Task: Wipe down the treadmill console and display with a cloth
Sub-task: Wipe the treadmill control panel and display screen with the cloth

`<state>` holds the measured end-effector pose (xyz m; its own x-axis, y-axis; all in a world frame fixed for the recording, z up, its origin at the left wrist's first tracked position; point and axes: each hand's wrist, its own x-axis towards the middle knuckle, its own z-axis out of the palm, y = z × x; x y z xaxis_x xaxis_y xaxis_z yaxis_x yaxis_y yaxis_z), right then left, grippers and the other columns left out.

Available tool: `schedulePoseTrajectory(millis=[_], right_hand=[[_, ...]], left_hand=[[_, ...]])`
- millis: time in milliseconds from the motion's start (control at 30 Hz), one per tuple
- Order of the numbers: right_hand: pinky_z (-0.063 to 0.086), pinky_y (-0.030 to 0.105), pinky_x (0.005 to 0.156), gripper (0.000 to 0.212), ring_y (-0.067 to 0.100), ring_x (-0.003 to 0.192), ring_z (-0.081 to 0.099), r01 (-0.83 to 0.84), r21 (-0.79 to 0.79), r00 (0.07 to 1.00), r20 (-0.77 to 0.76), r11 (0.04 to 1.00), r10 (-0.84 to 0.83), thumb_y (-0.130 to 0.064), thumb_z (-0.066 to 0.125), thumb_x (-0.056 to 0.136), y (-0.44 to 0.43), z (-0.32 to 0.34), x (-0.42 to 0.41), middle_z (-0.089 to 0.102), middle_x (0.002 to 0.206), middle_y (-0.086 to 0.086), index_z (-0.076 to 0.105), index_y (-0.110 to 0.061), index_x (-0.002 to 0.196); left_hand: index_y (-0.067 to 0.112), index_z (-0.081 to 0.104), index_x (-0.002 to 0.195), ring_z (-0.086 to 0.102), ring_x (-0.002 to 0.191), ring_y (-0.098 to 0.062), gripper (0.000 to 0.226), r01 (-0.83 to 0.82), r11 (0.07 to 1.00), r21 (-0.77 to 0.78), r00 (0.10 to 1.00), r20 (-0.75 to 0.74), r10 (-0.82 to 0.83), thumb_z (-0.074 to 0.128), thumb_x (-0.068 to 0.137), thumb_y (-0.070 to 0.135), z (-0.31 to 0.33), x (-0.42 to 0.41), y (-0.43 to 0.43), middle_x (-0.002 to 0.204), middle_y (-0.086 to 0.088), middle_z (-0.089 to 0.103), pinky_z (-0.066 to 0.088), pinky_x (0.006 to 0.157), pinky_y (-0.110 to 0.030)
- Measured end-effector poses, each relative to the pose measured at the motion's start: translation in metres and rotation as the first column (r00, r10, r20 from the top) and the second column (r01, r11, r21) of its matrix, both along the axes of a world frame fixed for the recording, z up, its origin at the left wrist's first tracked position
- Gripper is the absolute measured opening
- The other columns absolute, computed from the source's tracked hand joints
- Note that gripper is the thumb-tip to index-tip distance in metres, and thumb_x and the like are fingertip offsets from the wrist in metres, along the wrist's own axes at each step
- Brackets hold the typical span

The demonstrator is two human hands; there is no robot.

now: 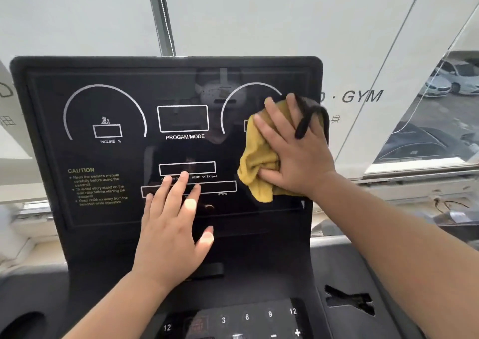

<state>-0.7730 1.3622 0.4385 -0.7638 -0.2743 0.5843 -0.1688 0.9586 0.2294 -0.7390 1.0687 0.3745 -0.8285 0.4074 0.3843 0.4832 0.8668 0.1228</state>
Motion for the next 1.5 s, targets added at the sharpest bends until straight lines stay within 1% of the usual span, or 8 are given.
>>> schedulePoseTrajectory(millis=[233,400,633,767,1000,1167,1367,1500], right_hand=[[0.022,0.055,0.115,0.089,0.037,0.157,0.015,-0.218,0.191,0.973,0.113,0.957,0.199,-0.065,0.063,0.079,0.020,-0.124,0.076,0.023,0.168,0.003,0.039,-0.028,0.156],[0.030,0.054,0.110,0.086,0.040,0.154,0.020,-0.209,0.223,0.978,0.074,0.952,0.197,-0.068,0.052,0.086,0.037,-0.070,0.047,0.022,0.168,0.009,0.036,-0.025,0.158],[0.011,0.058,0.122,0.100,0.045,0.157,0.005,0.014,0.072,1.000,0.001,0.997,-0.014,-0.076,0.049,0.084,0.032,0.033,-0.012,0.009,0.172,0.015,0.020,-0.023,0.164],[0.015,0.059,0.119,0.098,0.048,0.156,0.007,0.012,0.004,1.000,-0.016,1.000,-0.012,-0.070,0.053,0.085,0.017,0.006,0.001,0.013,0.170,0.019,0.025,-0.017,0.162],[0.031,0.056,0.108,0.080,0.037,0.156,0.018,-0.222,0.209,0.973,0.111,0.952,0.203,-0.054,0.058,0.087,0.031,-0.096,0.055,0.026,0.166,0.011,0.039,-0.020,0.156],[0.034,0.052,0.104,0.078,0.038,0.154,0.025,-0.301,0.309,0.953,0.141,0.902,0.270,-0.061,0.051,0.094,0.043,-0.076,0.048,0.024,0.167,0.009,0.034,-0.022,0.159],[0.018,0.059,0.121,0.074,0.046,0.155,0.013,-0.049,0.078,0.998,-0.032,0.996,0.052,-0.047,0.047,0.096,0.037,0.033,-0.012,0.018,0.170,0.017,0.029,-0.018,0.161],[0.017,0.062,0.122,0.079,0.048,0.156,0.009,0.017,-0.090,0.999,-0.038,0.996,-0.020,-0.047,0.052,0.094,0.019,0.017,-0.006,0.016,0.169,0.020,0.028,-0.014,0.162]], left_hand=[[0.009,0.050,0.145,0.023,0.152,-0.035,0.081,-0.029,0.999,0.017,1.000,0.000,0.029,0.048,0.079,0.057,-0.003,0.003,0.006,0.162,-0.011,0.032,0.034,0.113,-0.065],[0.009,0.045,0.148,0.019,0.154,-0.035,0.084,-0.045,0.999,0.003,0.999,0.012,0.045,0.047,0.079,0.058,-0.004,0.006,0.007,0.165,-0.011,0.027,0.028,0.117,-0.062],[0.009,0.044,0.149,0.017,0.154,-0.034,0.085,-0.043,0.999,-0.019,0.999,-0.008,0.043,0.047,0.079,0.056,-0.006,0.005,0.007,0.165,-0.011,0.026,0.028,0.117,-0.062],[0.007,0.043,0.149,0.016,0.154,-0.036,0.086,-0.038,0.999,-0.006,0.999,-0.023,0.038,0.051,0.078,0.054,-0.012,0.004,0.009,0.165,-0.013,0.025,0.022,0.118,-0.063],[0.008,0.052,0.143,0.026,0.151,-0.036,0.077,-0.032,0.997,0.068,0.996,-0.081,0.038,0.052,0.078,0.049,-0.012,0.000,0.008,0.161,-0.011,0.036,0.035,0.110,-0.067],[0.008,0.054,0.141,0.028,0.151,-0.036,0.075,-0.029,0.996,0.083,0.996,-0.080,0.036,0.054,0.078,0.048,-0.013,0.001,0.008,0.160,-0.010,0.037,0.040,0.105,-0.069],[0.007,0.054,0.140,0.027,0.151,-0.035,0.076,-0.031,0.990,0.136,0.997,-0.060,0.040,0.052,0.078,0.050,-0.009,0.000,0.010,0.160,-0.010,0.038,0.037,0.109,-0.067],[0.006,0.051,0.143,0.023,0.152,-0.035,0.077,-0.046,0.991,0.127,0.996,-0.070,0.055,0.066,0.076,0.043,-0.012,0.004,0.013,0.162,-0.010,0.034,0.024,0.117,-0.066]])
